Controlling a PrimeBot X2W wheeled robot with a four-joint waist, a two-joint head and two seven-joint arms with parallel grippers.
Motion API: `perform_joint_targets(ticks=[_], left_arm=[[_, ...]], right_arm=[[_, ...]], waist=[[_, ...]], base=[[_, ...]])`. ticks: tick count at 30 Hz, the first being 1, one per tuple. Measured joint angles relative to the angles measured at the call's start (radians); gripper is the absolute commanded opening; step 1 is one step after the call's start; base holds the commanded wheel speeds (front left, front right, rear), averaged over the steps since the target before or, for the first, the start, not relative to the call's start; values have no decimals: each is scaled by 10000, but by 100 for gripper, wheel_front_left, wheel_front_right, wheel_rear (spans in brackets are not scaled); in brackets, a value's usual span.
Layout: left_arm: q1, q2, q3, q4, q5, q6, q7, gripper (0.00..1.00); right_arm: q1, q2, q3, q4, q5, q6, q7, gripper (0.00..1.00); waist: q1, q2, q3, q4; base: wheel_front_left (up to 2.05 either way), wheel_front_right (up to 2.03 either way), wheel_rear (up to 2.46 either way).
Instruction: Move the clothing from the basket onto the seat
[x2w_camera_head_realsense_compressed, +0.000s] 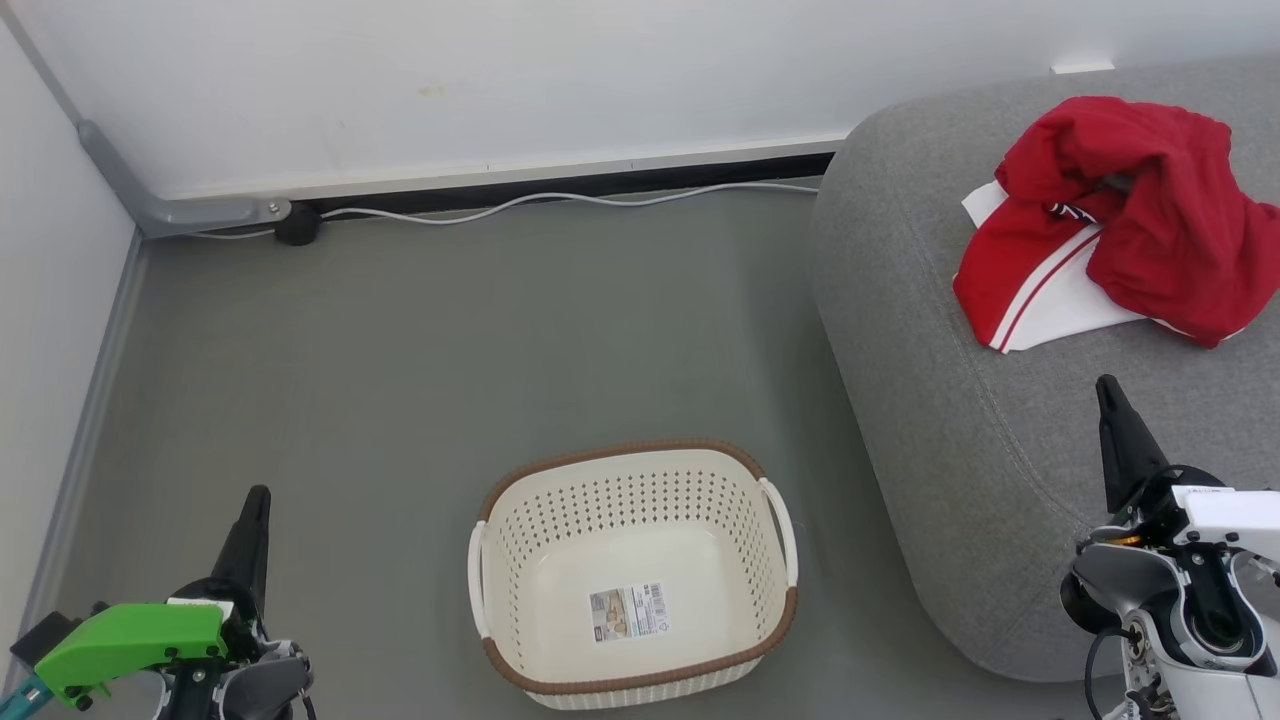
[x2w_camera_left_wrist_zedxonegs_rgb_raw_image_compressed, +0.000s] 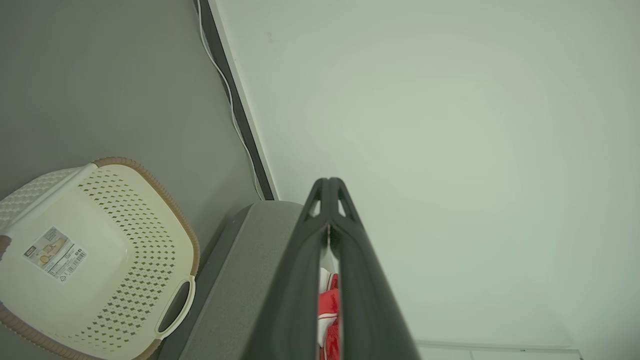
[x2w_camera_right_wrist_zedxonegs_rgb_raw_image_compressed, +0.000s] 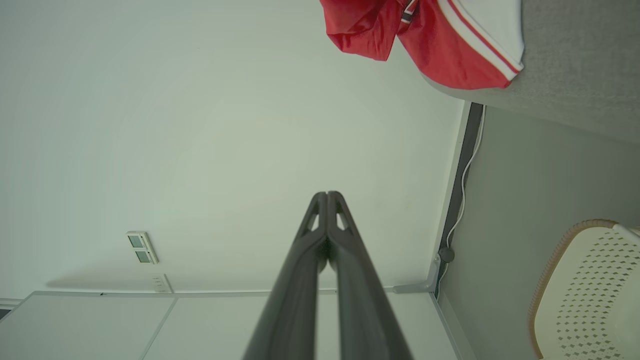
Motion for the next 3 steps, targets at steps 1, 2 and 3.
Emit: perform_joint_targets(ticks=[1, 2, 3], left_arm=[[0, 0, 0, 0, 0, 0, 0, 0], [0, 0, 2, -2, 0, 0, 0, 0], [0, 0, 2, -2, 0, 0, 0, 0]], right_arm=[[0, 0, 0, 0, 0, 0, 0, 0], [0, 0, 0, -2, 0, 0, 0, 0], [0, 0, 0, -2, 0, -2, 0, 0]], waist=[[0, 0, 0, 0], [0, 0, 0, 0], [0, 0, 0, 0]], base=[[0, 0, 0], [0, 0, 0], [0, 0, 0]])
